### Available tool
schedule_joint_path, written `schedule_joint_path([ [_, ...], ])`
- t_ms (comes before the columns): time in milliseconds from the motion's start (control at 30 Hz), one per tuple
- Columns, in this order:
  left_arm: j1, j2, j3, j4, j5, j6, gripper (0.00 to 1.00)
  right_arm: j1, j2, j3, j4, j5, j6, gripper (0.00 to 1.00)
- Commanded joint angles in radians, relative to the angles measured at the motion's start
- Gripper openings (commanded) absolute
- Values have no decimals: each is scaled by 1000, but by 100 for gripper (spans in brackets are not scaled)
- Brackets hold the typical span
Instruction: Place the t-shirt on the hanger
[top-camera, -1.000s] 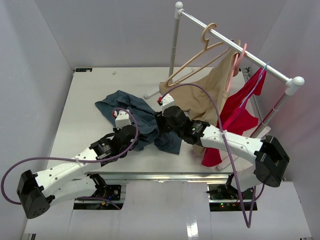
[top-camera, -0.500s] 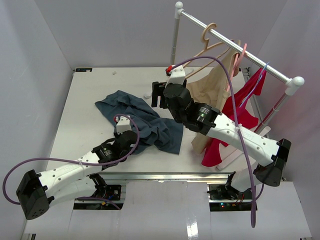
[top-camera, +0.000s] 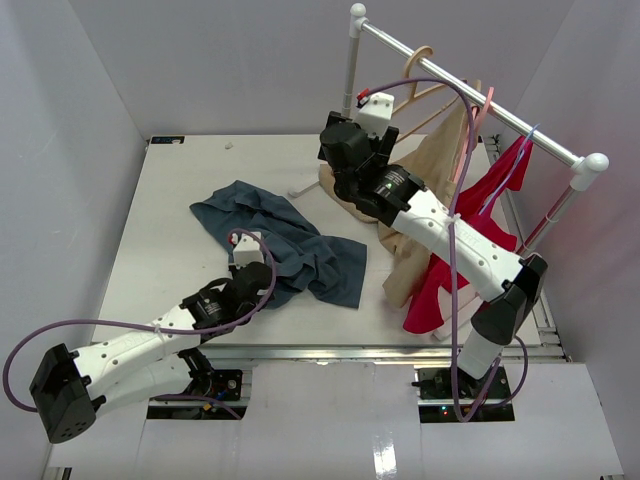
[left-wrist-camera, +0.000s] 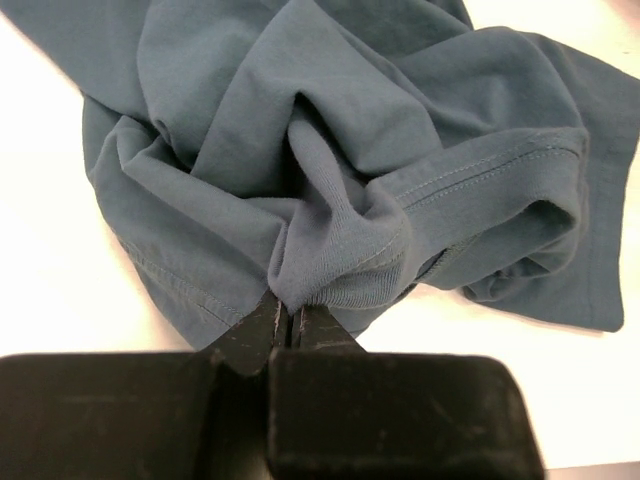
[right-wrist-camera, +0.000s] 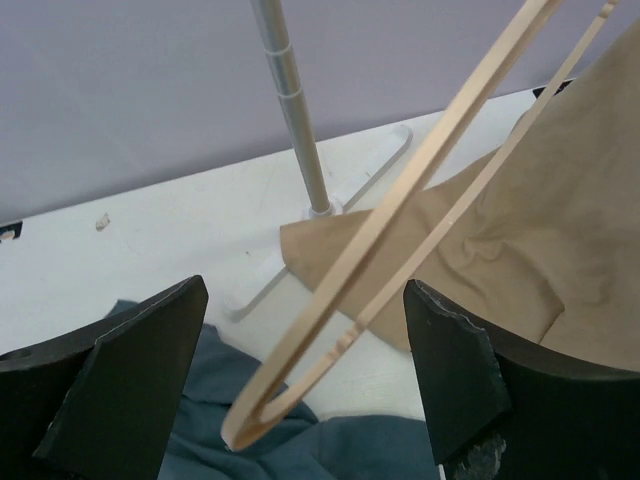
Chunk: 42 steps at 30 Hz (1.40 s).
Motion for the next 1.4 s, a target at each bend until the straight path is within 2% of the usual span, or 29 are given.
schedule_joint_path([
  [0,2,-16,-6,29,30,15,0,-40,46,90,23,72,27,85],
  [133,3,-18,-5,29,36,16,0,-65,49,78,23,87,6,75],
  [333,3,-39,-10,29,36,16,0,-70,23,18,25,112,-20,71],
  [533,3,-53,-13,30,39,15,0,-72,16,20,19,121,-88,58],
  [700,1,-56,-13,32,44,14,0,-70,-12,7,-11,128,-93,44],
  [933,2,-54,-13,31,42,15,0,-73,-26,-10,-26,137,-119,40],
  [1367,2,-54,-13,31,37,15,0,-97,-62,-17,-26,145,-155,18],
])
